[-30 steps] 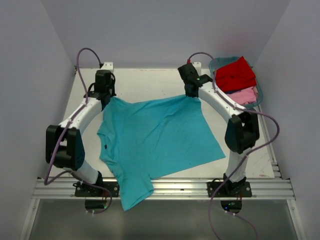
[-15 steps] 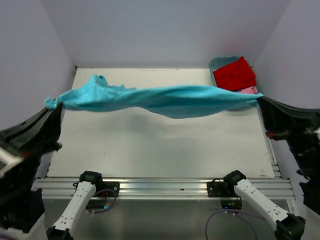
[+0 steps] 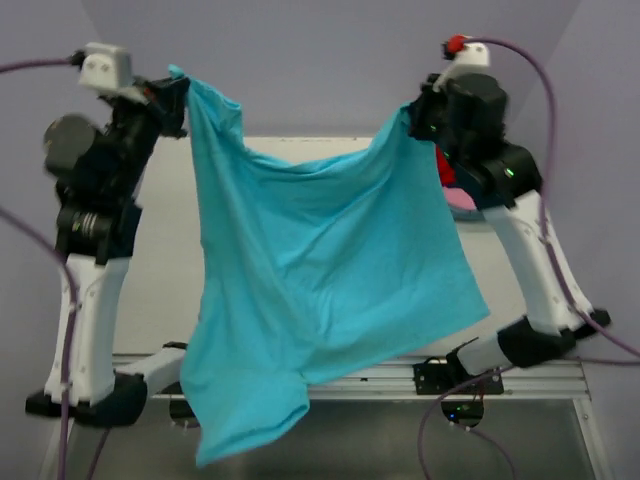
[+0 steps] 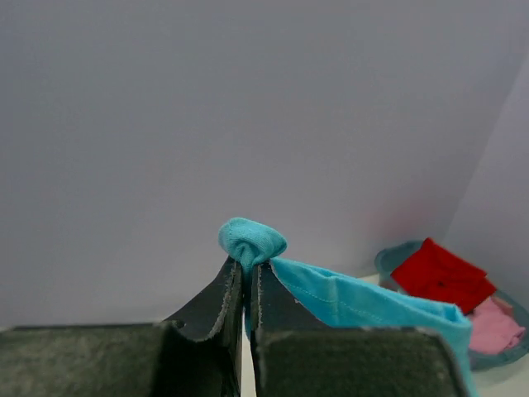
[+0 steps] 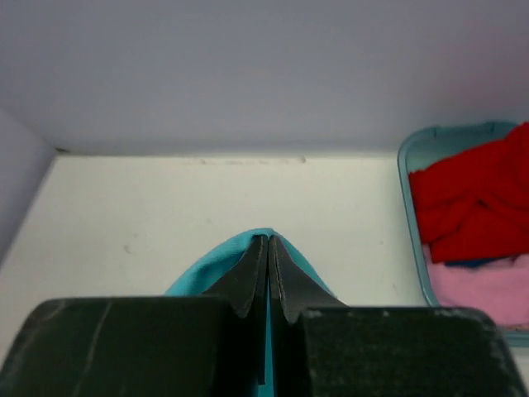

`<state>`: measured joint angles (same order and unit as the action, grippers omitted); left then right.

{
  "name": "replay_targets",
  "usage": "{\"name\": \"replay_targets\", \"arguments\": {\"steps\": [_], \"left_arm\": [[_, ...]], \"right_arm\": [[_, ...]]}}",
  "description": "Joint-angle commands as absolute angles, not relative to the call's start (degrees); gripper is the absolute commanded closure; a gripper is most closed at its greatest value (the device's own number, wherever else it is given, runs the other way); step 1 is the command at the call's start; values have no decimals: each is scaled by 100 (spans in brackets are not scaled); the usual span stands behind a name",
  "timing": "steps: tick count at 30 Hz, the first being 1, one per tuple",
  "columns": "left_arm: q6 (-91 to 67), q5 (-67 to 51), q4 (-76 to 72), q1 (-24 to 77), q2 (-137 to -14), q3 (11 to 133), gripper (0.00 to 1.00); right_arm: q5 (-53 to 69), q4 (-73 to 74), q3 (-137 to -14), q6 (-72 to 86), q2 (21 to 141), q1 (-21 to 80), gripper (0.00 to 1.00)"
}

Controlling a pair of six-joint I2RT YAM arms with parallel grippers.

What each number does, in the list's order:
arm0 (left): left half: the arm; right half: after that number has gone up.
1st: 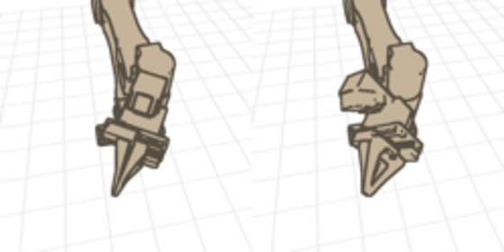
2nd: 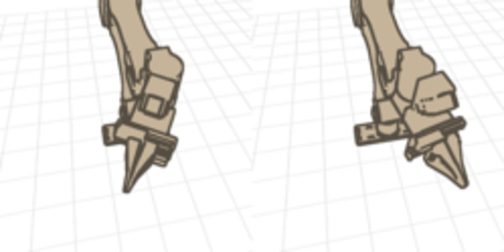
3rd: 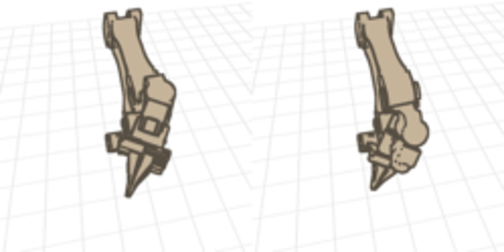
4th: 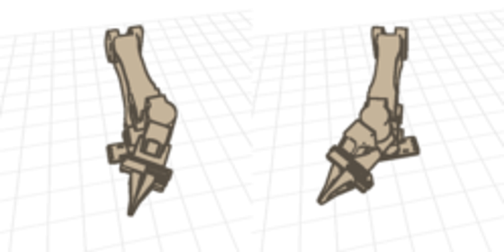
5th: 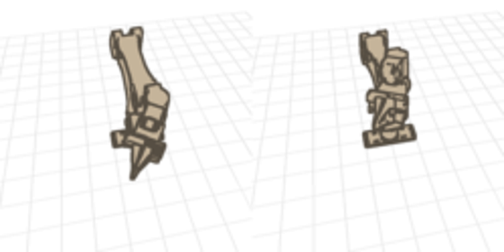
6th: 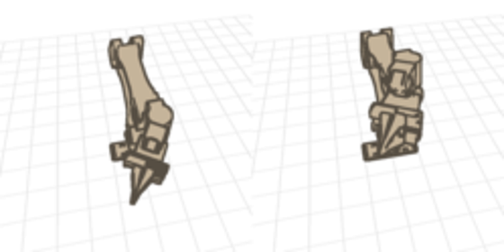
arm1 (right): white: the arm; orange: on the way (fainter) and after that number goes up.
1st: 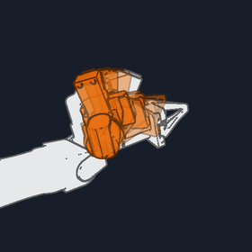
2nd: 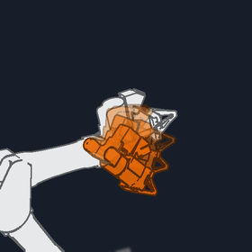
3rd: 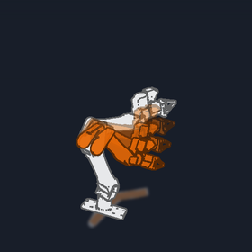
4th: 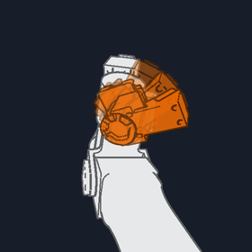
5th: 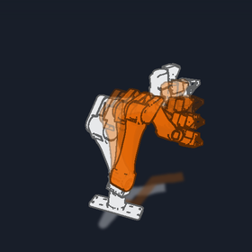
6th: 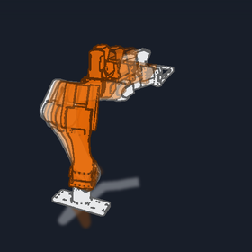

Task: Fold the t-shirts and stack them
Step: Flatten out the tshirt

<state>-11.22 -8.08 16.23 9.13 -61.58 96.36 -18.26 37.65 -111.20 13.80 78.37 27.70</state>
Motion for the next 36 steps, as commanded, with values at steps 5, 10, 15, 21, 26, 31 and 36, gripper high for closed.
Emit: {"name": "replay_targets", "arguments": {"steps": [5, 10, 15, 21, 26, 31, 36], "left_arm": [[-835, -490, 2505, 888, -8823, 11913, 100], [-870, -554, 1936, 896, -7711, 10895, 100], [-1001, -580, 1678, 896, -5456, 9204, 100], [-1317, -887, 2872, 896, -3686, 8955, 100], [-1915, -1431, 3006, 923, -3480, 9939, 100], [-1548, -696, 3015, 923, -4244, 10083, 100], [-1108, 447, 2805, 923, -5201, 8836, 100]], "right_arm": [[-2680, 5071, -14149, 1274, 10494, 2707, 100], [-2383, 3695, -11854, 1152, 8350, 2804, 100], [-1873, 3303, -9680, 1178, 6313, 2865, 100], [-599, 4393, -9588, 1336, 5109, 2874, 100], [-18, 4684, -10299, 1581, 4781, 2865, 100], [-1123, 4965, -11048, 1635, 5560, 2874, 100], [-2029, 5178, -10366, 1705, 6704, 2874, 100]]}}
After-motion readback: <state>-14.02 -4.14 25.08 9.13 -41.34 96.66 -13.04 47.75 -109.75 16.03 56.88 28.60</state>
